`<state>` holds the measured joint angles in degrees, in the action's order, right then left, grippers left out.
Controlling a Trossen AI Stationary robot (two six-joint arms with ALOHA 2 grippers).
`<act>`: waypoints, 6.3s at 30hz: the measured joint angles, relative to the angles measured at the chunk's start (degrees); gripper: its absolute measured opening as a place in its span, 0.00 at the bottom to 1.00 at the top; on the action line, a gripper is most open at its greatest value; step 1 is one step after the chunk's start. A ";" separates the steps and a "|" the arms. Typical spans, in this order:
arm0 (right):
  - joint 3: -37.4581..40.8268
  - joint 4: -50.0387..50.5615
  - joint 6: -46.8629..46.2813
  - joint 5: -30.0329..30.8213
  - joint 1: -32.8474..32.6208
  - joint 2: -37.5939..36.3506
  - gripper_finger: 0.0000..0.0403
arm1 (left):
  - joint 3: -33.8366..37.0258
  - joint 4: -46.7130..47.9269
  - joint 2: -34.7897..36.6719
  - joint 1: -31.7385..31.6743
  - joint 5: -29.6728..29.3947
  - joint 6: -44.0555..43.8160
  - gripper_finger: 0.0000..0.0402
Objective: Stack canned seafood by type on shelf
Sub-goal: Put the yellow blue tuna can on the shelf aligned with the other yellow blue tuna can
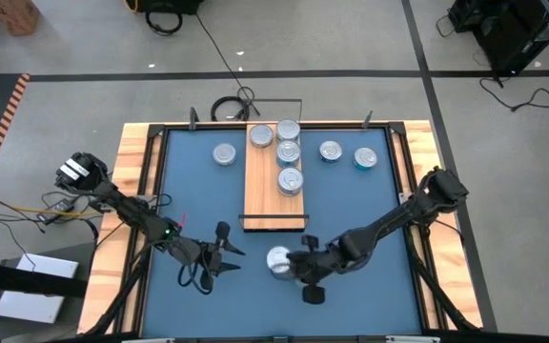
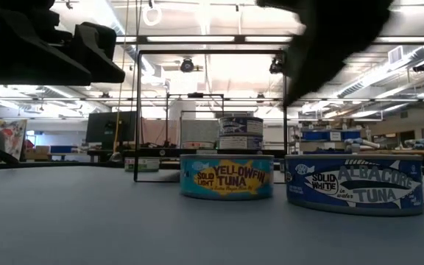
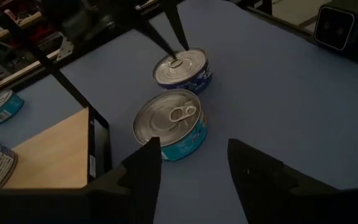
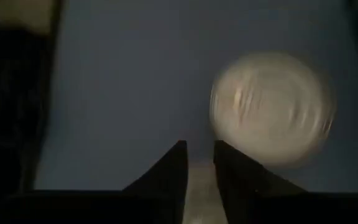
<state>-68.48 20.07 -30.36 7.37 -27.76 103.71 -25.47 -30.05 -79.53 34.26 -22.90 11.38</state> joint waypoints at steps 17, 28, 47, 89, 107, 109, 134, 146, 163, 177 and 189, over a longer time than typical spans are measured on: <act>-0.20 19.52 -11.16 0.64 -2.10 1.62 0.02 | 0.00 -0.87 0.02 0.00 -0.01 -1.20 0.47; 0.03 29.35 -14.46 4.17 -3.00 -1.50 0.04 | 0.02 -0.80 0.02 0.00 -0.01 -1.25 0.47; -2.45 4.73 11.26 10.18 -3.18 -1.46 0.33 | 0.04 -0.60 0.04 -0.30 0.02 -5.42 0.45; -28.40 27.67 32.28 9.79 -0.54 18.73 0.23 | 7.06 -17.75 1.32 -9.20 24.18 -10.56 0.00; -23.28 22.94 39.11 14.25 -1.74 20.01 0.26 | 7.06 -14.92 1.31 -9.20 24.14 -10.21 0.00; -22.53 21.93 38.96 14.15 -1.70 19.87 0.19 | 7.06 -14.91 1.31 -9.20 24.14 -10.00 0.00; -21.51 17.69 24.81 6.16 3.94 14.35 0.00 | 1.86 -3.88 1.29 -6.83 7.28 9.55 0.36; -21.53 13.28 17.87 4.87 5.39 12.66 0.00 | 1.53 -3.84 1.29 -3.13 0.91 10.42 0.59; -21.62 5.81 15.49 6.87 5.82 9.33 0.00 | -3.02 -1.63 -1.64 -1.51 -4.63 16.96 0.64; -21.62 3.54 15.33 6.06 5.82 8.56 0.00 | -3.04 -1.88 -1.64 -1.14 -6.85 19.93 0.62; -21.62 2.98 15.38 5.54 5.82 8.56 0.00 | -3.02 -1.27 -1.64 -0.50 -6.91 20.24 0.37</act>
<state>-90.11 23.05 -14.98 12.91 -21.93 112.27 -28.49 -31.32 -81.17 33.77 -29.81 31.62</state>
